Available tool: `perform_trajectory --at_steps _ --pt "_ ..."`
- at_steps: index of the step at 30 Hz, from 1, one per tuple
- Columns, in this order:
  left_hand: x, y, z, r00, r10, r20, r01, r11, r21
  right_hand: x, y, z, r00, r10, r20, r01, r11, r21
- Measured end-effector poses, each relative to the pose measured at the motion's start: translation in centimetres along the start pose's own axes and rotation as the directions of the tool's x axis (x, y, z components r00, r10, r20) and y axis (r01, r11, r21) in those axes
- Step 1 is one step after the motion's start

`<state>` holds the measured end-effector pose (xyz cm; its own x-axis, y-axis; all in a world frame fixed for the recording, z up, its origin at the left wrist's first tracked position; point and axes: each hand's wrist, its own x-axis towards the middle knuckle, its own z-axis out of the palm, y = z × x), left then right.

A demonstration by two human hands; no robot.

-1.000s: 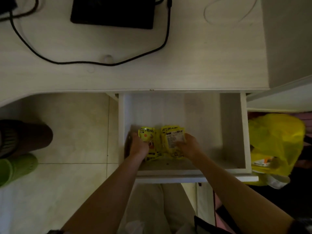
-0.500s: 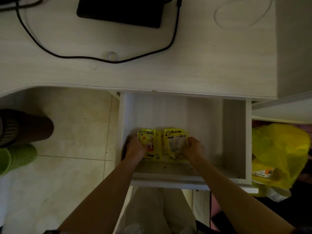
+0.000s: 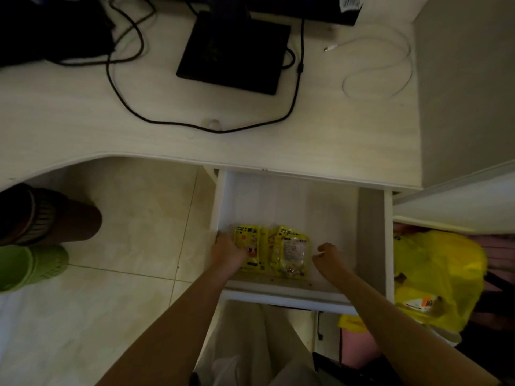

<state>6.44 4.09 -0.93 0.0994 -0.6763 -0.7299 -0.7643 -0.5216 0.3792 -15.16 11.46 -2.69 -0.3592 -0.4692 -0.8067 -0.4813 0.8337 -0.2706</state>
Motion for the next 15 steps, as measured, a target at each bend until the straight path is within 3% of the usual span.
perform_trajectory --at_steps 5,9,15 --pt "-4.3 -0.5 -2.6 0.979 0.155 -0.131 -0.166 0.983 -0.073 -3.8 -2.9 -1.5 0.982 -0.184 -0.043 0.176 0.974 -0.145" --pt "-7.0 -2.4 -4.4 0.955 0.182 -0.235 -0.212 0.971 -0.11 -6.9 -5.7 -0.9 0.906 -0.422 -0.017 0.383 0.838 -0.39" --pt "-8.9 -7.5 -7.5 0.918 0.186 -0.35 -0.225 0.971 -0.075 -10.8 -10.8 1.8 0.795 -0.596 0.109 0.557 0.647 -0.521"
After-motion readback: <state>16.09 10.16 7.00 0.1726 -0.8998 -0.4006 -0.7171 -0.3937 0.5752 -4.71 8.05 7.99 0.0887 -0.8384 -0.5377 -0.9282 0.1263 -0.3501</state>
